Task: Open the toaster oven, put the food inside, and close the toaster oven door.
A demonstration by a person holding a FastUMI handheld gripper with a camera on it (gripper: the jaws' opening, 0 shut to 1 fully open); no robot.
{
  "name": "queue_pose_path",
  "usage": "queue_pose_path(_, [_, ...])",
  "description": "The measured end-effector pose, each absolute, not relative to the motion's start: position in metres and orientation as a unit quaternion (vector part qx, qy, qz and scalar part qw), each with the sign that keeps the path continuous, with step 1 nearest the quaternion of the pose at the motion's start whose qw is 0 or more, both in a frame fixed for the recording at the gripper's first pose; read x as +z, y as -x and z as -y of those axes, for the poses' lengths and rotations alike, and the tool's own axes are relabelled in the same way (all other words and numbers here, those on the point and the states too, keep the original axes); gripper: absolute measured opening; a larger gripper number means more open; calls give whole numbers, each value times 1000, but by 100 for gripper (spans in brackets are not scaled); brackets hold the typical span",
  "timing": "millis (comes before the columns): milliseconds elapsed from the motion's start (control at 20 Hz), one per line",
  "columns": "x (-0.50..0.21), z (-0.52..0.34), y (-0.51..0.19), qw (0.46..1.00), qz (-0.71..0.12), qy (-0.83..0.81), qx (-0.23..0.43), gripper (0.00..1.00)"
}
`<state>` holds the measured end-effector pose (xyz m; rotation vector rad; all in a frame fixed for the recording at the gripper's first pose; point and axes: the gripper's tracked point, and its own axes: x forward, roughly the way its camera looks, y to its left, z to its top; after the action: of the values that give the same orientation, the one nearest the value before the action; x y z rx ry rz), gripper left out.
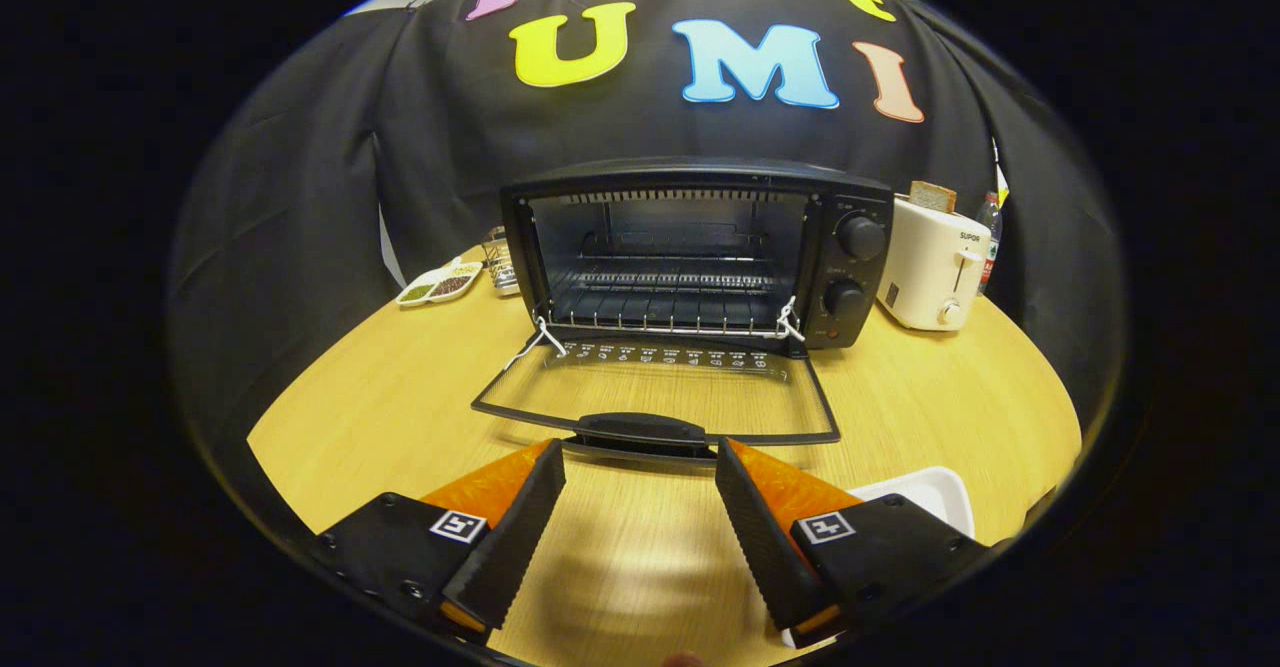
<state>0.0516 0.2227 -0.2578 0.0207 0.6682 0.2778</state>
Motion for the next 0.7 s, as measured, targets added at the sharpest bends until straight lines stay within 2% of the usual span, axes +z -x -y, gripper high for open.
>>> queue_pose_path(400, [-204, -155, -11, 935, -316, -39, 158, 96])
queue_pose_path(700, [-207, -98, 2, 901, -388, -101, 165, 99])
